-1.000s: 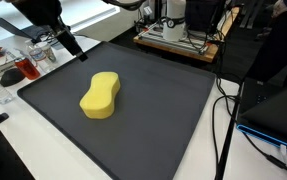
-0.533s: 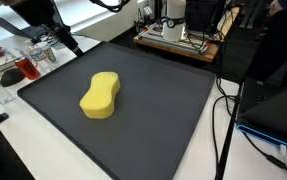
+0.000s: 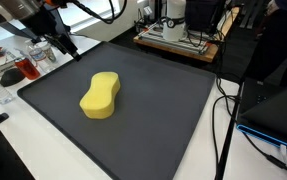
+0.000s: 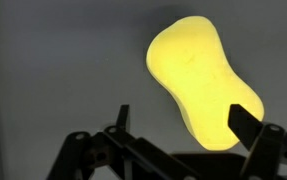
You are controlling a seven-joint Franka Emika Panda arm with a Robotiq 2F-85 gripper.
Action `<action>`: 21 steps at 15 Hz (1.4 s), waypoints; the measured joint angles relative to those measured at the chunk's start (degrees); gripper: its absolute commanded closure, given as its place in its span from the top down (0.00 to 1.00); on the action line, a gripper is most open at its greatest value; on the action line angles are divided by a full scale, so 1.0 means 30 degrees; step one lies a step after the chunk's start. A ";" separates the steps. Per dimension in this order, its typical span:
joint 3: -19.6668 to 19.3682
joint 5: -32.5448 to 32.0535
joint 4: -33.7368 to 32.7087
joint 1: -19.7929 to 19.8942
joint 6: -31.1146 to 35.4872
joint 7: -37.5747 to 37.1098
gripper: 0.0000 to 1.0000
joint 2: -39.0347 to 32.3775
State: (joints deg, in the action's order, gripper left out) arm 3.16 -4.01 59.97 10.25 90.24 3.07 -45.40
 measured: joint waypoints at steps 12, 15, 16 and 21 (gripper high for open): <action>0.0087 0.3426 0.6014 0.1110 0.3494 0.3568 1.00 0.2910; -0.0066 0.3523 0.5814 0.0999 0.3491 0.3684 1.00 0.2840; -0.0067 0.3755 0.5605 0.1040 0.3469 0.3831 1.00 0.2790; -0.0077 0.5756 0.3684 0.1833 0.2947 0.4716 1.00 0.2189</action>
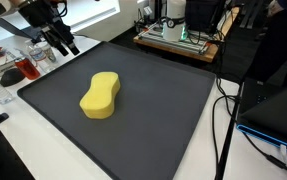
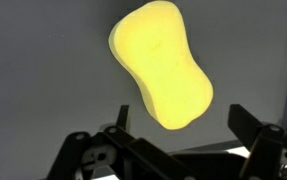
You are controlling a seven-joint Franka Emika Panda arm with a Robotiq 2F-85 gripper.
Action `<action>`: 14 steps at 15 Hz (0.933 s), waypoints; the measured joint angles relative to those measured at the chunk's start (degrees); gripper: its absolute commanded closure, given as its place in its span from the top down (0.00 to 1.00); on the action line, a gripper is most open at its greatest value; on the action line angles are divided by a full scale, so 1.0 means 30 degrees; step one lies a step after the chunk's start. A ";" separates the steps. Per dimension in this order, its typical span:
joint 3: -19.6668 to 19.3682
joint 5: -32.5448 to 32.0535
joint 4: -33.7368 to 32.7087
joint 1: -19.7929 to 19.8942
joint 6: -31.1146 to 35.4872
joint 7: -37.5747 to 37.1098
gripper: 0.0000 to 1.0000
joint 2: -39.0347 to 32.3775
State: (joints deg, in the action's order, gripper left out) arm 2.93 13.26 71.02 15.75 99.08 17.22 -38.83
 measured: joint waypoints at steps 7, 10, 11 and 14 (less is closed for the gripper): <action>0.0054 0.2118 -0.3399 0.1449 -0.1864 0.0922 1.00 -0.2312; 0.0087 0.2263 -0.4262 0.1899 -0.3079 0.1432 1.00 -0.3316; 0.0096 0.2269 -0.4442 0.2046 -0.3463 0.1638 1.00 -0.3584; 0.0109 0.2271 -0.4559 0.2563 -0.4223 0.2260 1.00 -0.3975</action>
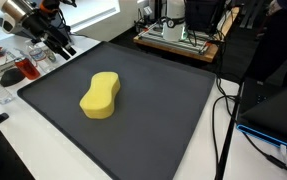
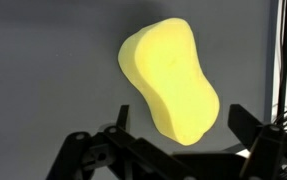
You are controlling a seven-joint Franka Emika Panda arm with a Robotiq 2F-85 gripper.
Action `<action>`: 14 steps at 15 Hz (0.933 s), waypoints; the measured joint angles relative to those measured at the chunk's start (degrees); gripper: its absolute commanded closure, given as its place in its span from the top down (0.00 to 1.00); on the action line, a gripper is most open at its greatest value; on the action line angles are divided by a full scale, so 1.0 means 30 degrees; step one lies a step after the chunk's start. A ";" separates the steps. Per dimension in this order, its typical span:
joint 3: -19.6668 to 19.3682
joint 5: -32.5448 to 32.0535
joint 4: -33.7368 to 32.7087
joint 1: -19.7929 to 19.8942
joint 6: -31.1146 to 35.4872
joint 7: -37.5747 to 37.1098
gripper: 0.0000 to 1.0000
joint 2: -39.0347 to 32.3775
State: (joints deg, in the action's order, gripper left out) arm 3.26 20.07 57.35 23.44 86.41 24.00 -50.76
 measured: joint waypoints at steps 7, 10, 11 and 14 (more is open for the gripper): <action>0.0005 0.0001 0.1249 0.1040 -0.0490 0.1451 1.00 0.0654; 0.0011 0.0244 0.3089 0.1327 -0.0344 0.1952 1.00 0.1810; 0.0011 0.0462 0.3888 0.1426 -0.0156 0.2047 1.00 0.2322; -0.0007 0.1152 0.6451 0.1743 0.0771 0.2283 1.00 0.3908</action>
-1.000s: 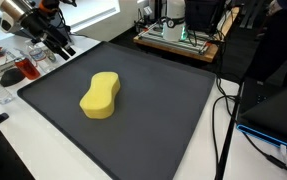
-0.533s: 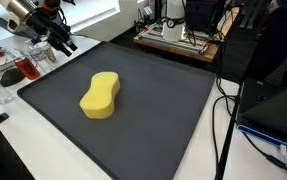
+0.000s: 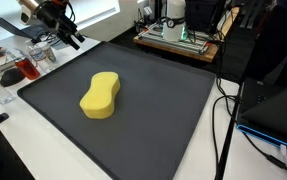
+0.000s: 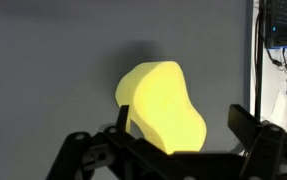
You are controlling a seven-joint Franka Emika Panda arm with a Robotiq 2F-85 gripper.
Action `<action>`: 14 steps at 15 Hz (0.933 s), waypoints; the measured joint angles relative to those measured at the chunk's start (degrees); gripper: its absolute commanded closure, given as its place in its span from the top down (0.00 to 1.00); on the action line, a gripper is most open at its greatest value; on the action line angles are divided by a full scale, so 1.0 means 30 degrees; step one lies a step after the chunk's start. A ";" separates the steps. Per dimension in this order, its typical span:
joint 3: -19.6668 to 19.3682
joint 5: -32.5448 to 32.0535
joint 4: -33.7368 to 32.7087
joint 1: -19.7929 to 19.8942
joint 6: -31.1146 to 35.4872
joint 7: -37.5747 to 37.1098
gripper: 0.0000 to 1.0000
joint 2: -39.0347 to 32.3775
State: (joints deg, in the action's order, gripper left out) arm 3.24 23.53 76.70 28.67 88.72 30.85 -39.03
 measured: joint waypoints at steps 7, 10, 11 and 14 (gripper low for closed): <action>-0.1325 0.2283 0.6195 0.0111 0.3521 0.0605 1.00 0.3521; -0.1745 0.3317 0.8981 -0.0071 0.4725 0.0825 1.00 0.5166; -0.1875 0.3682 0.9949 -0.0231 0.5071 0.0852 1.00 0.5778; -0.2254 0.4454 1.2808 -0.1126 0.6235 0.0809 1.00 0.7770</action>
State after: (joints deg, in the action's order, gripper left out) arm -3.53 36.89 115.13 25.29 107.42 33.27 -15.72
